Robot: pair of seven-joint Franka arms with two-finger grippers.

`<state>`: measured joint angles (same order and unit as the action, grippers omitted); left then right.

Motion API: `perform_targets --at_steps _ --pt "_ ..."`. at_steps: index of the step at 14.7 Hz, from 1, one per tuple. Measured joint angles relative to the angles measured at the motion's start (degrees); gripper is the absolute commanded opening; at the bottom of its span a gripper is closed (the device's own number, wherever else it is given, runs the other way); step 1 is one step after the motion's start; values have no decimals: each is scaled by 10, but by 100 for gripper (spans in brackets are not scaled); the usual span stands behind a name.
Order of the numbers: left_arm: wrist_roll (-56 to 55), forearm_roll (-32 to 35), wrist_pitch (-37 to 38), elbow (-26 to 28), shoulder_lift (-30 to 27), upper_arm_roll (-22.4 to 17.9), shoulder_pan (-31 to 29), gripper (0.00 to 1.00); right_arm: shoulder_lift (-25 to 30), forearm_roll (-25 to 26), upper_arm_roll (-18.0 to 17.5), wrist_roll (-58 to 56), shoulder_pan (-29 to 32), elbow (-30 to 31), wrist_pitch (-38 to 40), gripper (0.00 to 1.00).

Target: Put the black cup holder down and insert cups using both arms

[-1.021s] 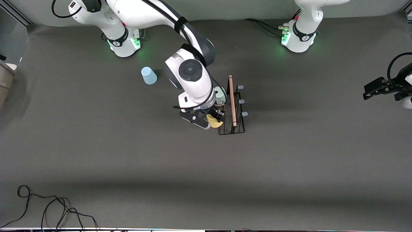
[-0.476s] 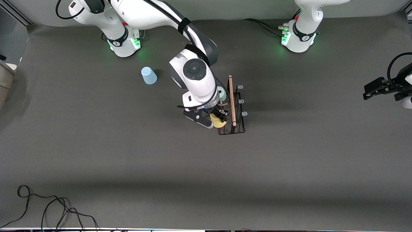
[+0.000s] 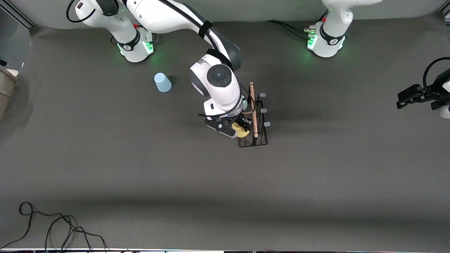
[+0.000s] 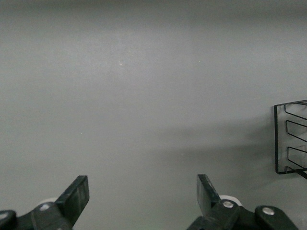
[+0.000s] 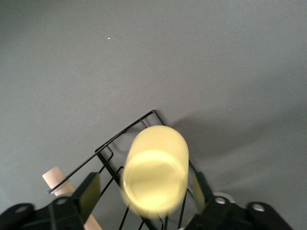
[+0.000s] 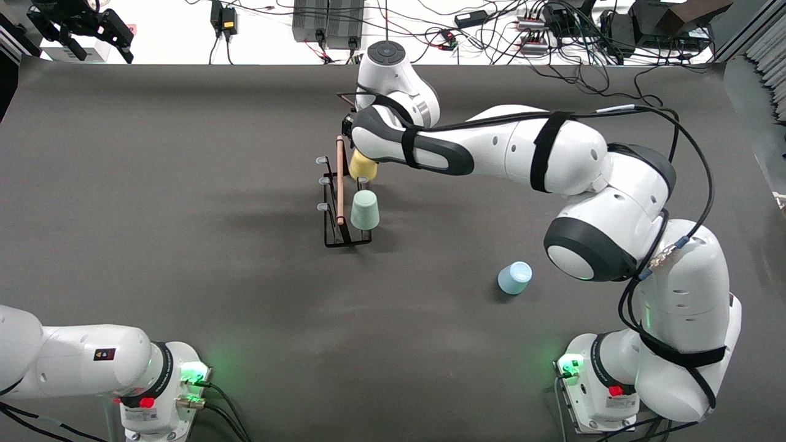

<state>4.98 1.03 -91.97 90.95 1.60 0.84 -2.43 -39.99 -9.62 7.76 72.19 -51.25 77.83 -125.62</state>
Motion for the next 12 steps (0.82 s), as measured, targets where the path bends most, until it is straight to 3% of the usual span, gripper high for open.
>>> perform_targets --at_steps 7,12 --pt "0 0 0 0 0 0 0 100 9 6 10 -13 6 -18 14 99" --pt "0 0 0 0 0 0 0 100 86 7 15 -138 66 -31 173 99"
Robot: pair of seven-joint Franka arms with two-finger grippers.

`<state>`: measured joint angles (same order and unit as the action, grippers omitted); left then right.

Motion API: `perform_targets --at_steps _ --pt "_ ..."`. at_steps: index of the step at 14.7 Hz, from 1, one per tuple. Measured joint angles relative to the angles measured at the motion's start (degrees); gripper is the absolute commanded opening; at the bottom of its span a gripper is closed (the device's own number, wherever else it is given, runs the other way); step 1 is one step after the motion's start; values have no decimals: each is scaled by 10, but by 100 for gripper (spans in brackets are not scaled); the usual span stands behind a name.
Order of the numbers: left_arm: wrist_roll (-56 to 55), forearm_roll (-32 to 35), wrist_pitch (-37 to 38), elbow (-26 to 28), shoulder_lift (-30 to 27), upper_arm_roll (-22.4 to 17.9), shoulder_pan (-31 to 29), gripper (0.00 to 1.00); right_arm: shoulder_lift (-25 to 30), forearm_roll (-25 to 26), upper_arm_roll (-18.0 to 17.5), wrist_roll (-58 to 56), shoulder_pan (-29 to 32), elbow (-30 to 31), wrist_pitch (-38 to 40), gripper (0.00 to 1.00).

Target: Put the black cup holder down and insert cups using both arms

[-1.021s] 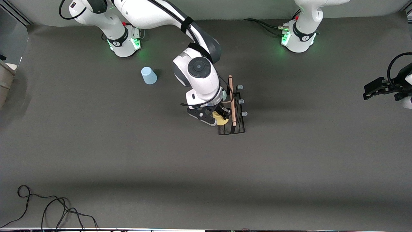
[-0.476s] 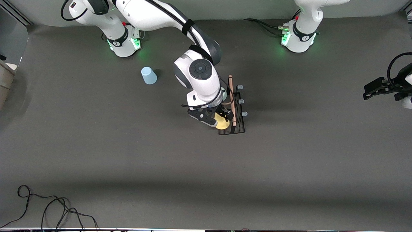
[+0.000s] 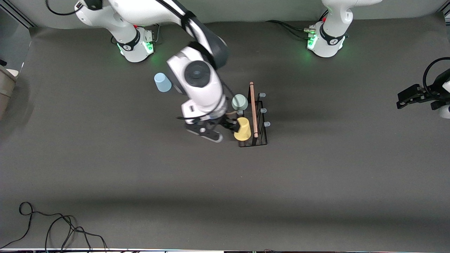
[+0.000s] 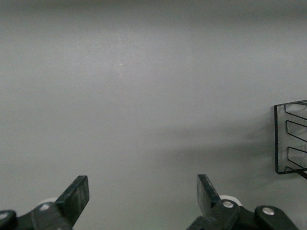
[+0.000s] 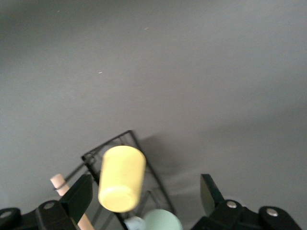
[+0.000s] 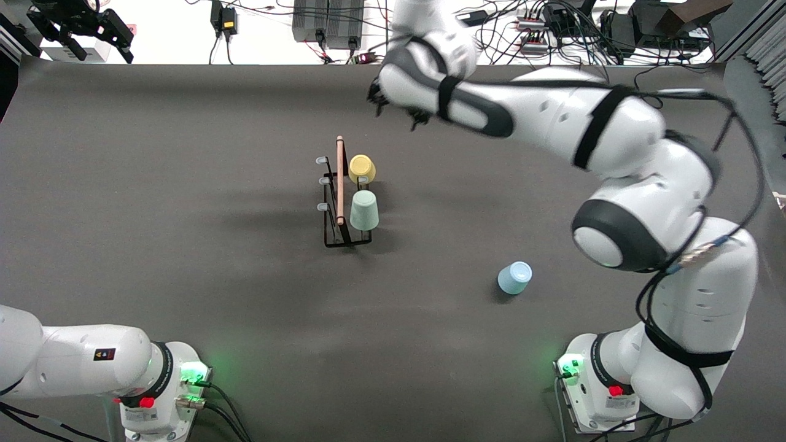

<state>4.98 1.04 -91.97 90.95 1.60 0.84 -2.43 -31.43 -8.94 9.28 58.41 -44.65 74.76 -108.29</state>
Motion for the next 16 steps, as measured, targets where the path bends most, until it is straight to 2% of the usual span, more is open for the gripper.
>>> perform_targets --at_steps 7,11,16 --pt "0 0 -28 0 1 0 0 100 136 0 2 -228 143 0 231 100" --pt "4 0 -28 1 1 0 0 100 192 0 10 -362 231 9 303 100" --pt "15 0 -27 1 1 0 0 100 232 0 103 -482 249 53 308 100"
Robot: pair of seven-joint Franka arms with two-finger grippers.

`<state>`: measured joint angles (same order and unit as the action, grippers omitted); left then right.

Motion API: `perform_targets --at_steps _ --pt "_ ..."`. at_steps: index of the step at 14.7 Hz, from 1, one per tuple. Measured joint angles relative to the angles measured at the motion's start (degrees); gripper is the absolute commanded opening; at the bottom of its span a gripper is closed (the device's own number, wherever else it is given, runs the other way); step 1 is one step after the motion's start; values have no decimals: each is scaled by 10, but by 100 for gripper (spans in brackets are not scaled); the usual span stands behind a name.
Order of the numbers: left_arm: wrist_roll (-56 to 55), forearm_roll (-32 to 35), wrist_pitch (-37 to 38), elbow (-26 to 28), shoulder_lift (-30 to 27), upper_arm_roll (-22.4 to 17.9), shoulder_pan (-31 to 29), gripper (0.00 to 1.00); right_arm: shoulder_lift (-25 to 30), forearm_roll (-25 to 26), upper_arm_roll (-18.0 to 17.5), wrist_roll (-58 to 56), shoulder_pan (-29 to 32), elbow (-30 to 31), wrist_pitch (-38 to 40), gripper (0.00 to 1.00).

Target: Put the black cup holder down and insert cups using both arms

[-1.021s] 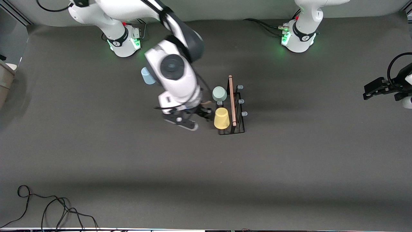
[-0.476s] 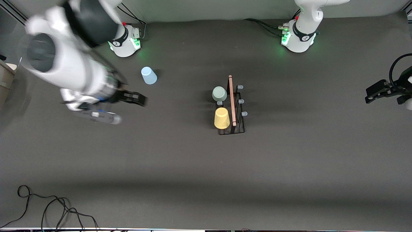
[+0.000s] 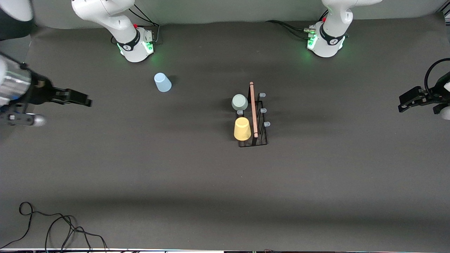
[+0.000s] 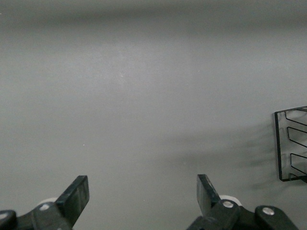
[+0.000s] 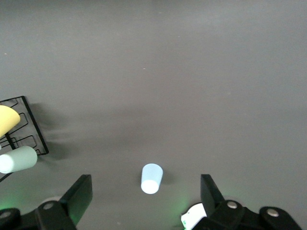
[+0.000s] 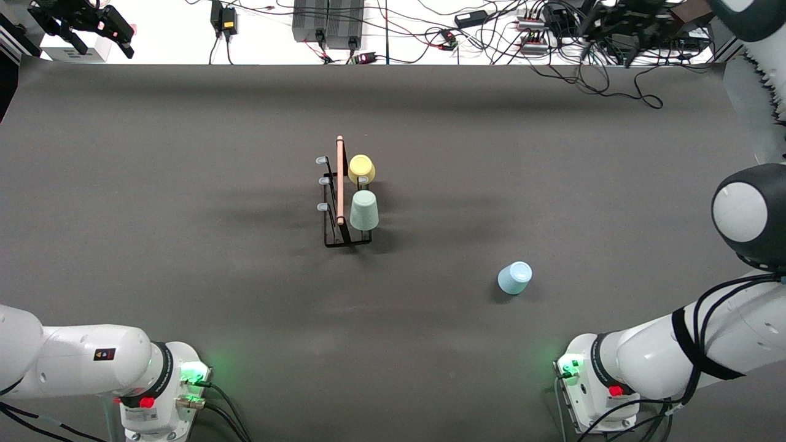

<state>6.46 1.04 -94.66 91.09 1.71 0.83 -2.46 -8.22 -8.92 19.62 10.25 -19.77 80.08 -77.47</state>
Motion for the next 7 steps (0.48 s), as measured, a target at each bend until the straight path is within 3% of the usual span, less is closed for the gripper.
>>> perform_targets --at_steps 2,4,7 --pt "0 0 0 0 0 0 0 100 5 2 28 -24 0 8 -3 100" --pt "0 2 0 0 0 0 0 100 10 23 33 -28 0 21 -22 100" --pt "0 3 1 0 0 2 1 100 45 38 33 -29 -7 97 -117 100"
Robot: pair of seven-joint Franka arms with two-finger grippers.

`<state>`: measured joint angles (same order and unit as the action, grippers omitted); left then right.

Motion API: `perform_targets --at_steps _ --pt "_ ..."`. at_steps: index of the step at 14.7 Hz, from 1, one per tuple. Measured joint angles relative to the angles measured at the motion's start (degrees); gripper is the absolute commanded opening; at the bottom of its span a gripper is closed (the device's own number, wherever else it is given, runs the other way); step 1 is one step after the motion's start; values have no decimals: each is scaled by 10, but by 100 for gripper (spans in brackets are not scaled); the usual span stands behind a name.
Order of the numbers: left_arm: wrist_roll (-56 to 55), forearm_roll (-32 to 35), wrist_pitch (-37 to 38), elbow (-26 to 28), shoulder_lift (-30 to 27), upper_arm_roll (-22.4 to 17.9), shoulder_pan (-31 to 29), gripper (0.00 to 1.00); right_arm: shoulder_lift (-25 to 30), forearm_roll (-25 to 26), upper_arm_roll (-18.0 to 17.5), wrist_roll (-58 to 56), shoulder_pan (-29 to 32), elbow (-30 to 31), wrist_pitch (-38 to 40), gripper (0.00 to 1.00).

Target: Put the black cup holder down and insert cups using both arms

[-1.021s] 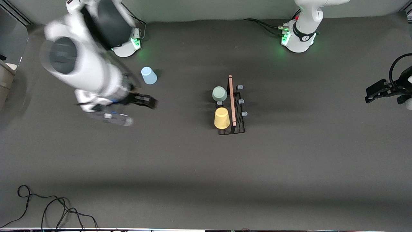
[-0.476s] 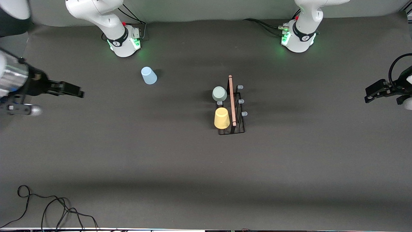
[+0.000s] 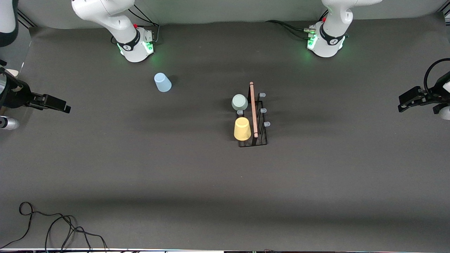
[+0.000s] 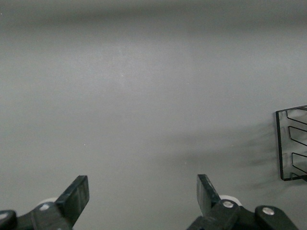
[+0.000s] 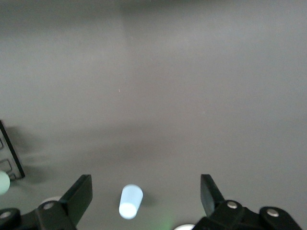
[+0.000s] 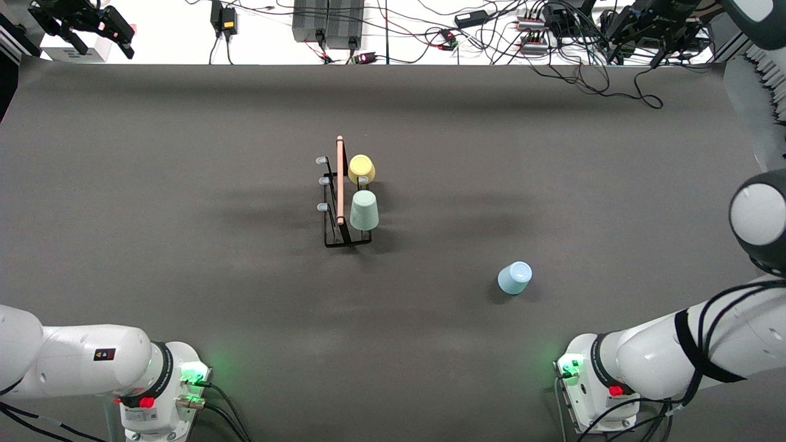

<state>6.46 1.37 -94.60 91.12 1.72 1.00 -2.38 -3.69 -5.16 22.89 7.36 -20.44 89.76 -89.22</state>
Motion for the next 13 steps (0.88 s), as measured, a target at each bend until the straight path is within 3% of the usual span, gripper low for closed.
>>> perform_targets --at_steps 4,13 --pt "0 0 1 3 0 1 0 100 47 54 -3 -2 -30 75 -58 100" --pt "2 1 1 6 0 0 0 100 51 67 -1 -2 -40 79 -63 100"
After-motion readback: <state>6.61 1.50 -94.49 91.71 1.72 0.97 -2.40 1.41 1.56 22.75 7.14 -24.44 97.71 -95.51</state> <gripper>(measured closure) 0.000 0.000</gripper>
